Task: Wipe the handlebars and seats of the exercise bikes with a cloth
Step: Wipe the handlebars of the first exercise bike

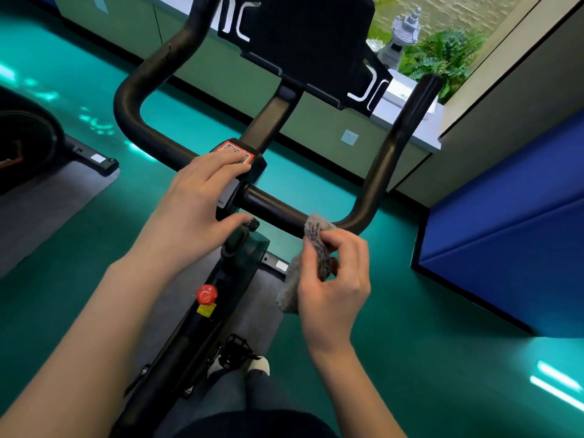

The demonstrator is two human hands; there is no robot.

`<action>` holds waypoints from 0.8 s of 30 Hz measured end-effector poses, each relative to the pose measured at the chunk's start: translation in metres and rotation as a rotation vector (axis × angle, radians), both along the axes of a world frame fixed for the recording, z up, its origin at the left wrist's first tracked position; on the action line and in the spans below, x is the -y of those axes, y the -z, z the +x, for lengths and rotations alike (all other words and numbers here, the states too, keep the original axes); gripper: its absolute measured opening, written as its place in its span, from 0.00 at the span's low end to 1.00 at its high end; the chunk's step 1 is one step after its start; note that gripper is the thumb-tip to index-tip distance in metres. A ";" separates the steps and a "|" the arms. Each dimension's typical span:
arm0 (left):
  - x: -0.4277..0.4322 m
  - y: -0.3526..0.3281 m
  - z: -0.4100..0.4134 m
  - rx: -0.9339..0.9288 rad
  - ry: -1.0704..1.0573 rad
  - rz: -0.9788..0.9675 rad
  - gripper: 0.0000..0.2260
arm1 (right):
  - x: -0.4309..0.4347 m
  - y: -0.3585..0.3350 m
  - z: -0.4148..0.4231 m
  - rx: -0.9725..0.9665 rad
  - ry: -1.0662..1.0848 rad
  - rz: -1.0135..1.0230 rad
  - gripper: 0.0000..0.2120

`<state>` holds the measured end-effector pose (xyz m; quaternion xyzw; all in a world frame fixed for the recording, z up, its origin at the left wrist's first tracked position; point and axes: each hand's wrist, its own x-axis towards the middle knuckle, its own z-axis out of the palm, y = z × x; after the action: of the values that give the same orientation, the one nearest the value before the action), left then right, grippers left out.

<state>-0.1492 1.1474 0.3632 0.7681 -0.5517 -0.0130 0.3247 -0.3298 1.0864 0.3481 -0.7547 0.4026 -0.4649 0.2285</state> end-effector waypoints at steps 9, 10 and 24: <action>-0.003 0.000 -0.002 -0.009 -0.012 -0.006 0.30 | 0.022 0.011 -0.030 0.256 0.199 0.220 0.06; -0.003 0.001 -0.002 -0.007 -0.011 -0.006 0.30 | 0.018 0.016 -0.025 0.292 0.208 0.268 0.07; -0.012 0.000 0.019 0.040 0.171 0.070 0.34 | -0.041 0.041 0.057 0.409 0.321 0.264 0.10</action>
<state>-0.1305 1.1594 0.3634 0.7291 -0.6210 -0.0448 0.2844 -0.2732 1.1270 0.3071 -0.5356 0.5194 -0.5813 0.3248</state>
